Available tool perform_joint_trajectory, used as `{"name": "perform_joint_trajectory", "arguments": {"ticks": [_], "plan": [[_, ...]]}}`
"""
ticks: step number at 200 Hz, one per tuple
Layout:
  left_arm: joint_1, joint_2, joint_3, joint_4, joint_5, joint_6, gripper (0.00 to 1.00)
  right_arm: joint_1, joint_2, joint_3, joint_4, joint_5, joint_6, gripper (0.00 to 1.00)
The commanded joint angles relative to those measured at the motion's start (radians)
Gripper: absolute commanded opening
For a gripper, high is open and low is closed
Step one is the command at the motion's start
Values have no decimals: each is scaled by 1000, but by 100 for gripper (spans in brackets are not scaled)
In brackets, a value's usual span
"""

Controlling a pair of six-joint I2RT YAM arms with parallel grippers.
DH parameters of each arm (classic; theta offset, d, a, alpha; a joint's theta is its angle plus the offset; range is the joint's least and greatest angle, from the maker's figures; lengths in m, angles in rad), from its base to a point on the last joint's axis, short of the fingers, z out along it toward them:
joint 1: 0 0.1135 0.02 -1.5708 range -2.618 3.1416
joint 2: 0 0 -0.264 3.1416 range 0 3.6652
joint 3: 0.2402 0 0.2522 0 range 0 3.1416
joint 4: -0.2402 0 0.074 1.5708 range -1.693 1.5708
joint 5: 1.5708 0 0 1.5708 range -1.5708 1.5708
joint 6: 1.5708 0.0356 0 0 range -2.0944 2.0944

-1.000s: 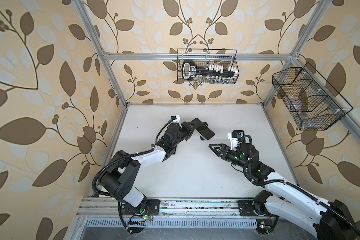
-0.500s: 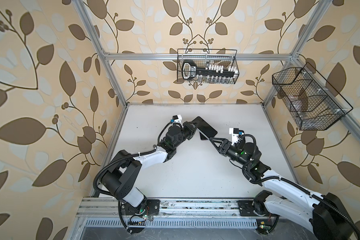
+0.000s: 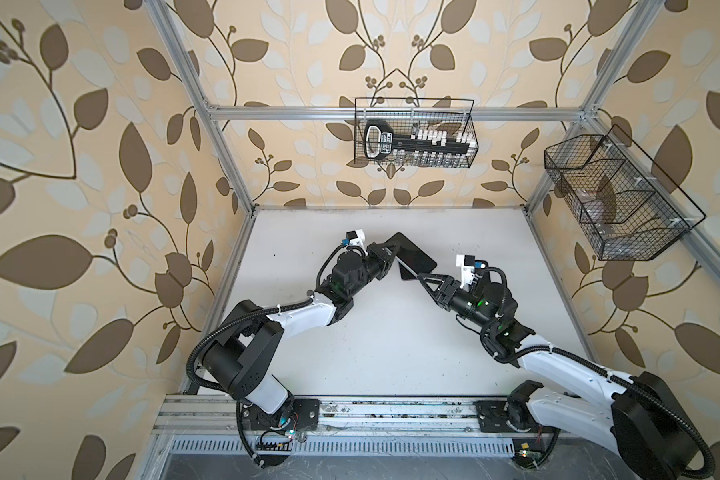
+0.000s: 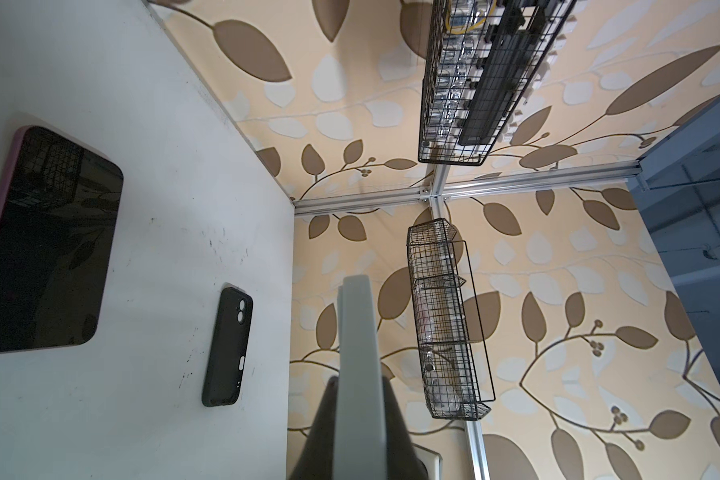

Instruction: Take the phone out of the phone case

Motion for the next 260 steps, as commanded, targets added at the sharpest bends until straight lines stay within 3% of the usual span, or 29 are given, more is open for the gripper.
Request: {"name": "perform_joint_trajectory", "arguments": {"ticks": [1, 133, 221, 260], "plan": [[-10, -26, 8, 133, -9, -20, 0, -1, 12, 31, 57, -12, 23, 52], [-13, -33, 7, 122, -14, -18, 0, -7, 71, 42, 163, -17, 60, 36], [-13, -11, 13, 134, -25, -22, 0, 19, 104, 54, 182, -9, 60, 37], [-12, -10, 11, 133, -29, -22, 0, 25, 124, 58, 202, -1, 64, 31]]}}
